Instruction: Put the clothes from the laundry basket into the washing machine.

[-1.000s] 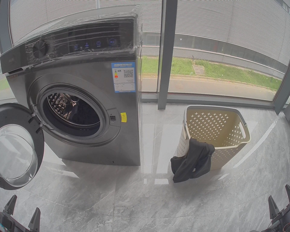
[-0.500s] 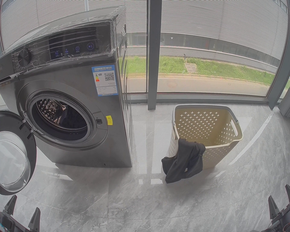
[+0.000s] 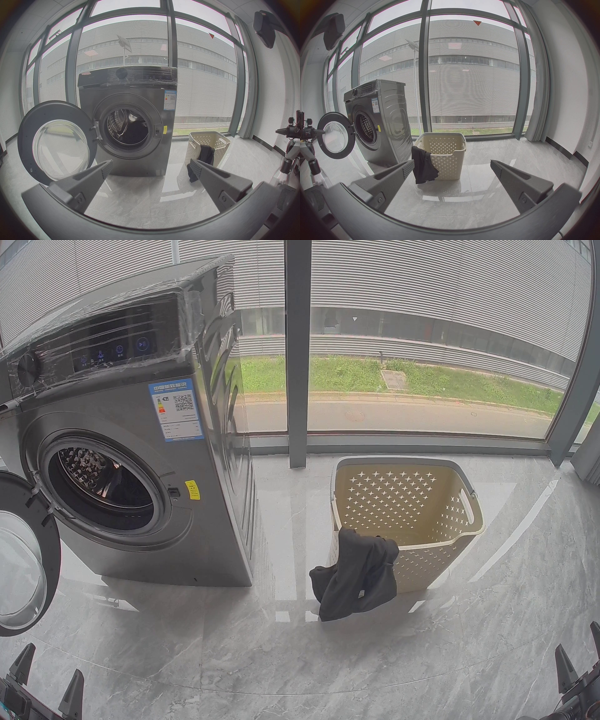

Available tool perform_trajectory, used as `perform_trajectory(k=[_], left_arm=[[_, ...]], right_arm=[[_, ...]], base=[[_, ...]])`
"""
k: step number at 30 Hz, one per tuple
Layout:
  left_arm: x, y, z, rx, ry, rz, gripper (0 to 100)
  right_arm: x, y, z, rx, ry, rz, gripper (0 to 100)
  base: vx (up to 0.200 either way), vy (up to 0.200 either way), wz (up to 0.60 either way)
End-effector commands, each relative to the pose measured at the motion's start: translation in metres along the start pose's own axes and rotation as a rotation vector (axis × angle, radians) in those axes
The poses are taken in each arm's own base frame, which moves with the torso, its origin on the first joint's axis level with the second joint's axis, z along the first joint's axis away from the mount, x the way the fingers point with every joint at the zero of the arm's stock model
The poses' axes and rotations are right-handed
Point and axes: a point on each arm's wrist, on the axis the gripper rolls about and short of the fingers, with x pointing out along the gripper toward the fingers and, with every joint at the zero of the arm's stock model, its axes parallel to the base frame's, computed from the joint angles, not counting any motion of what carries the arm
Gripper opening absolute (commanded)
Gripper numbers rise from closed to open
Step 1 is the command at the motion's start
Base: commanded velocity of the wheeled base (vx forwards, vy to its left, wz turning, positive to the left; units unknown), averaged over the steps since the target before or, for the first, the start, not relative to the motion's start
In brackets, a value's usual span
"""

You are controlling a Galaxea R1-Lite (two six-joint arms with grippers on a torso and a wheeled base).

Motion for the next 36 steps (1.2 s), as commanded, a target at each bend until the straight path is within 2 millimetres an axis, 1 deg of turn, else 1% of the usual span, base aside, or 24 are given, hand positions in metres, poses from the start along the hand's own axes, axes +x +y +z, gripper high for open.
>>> perform_trajectory(k=[1,13,20,28,36], left_arm=[[0.0001,0.0001,-0.0053,0.000,0.002,0.000,100],[0.0000,0.0000,-0.0049,0.000,0.000,0.000,100],[0.0000,0.0000,-0.0049,0.000,0.000,0.000,100],[0.0001,0.0001,-0.0053,-0.006,0.002,0.002,100],[0.0001,0.0001,-0.0053,-0.003,0.002,0.002,100]], right_arm=[[0.0005,0.0000,-0.0050,0.000,0.007,0.001,100],[0.0005,0.0000,-0.0050,0.000,0.007,0.001,100],[0.0005,0.0000,-0.0050,0.000,0.007,0.001,100],[0.0005,0.0000,-0.0050,0.000,0.007,0.001,100],[0.0005,0.0000,-0.0050,0.000,0.007,0.001,100]], base=[[0.000,0.000,0.00],[0.000,0.000,0.00],[0.200,0.000,0.00],[0.000,0.000,0.00],[0.000,-0.200,0.00]])
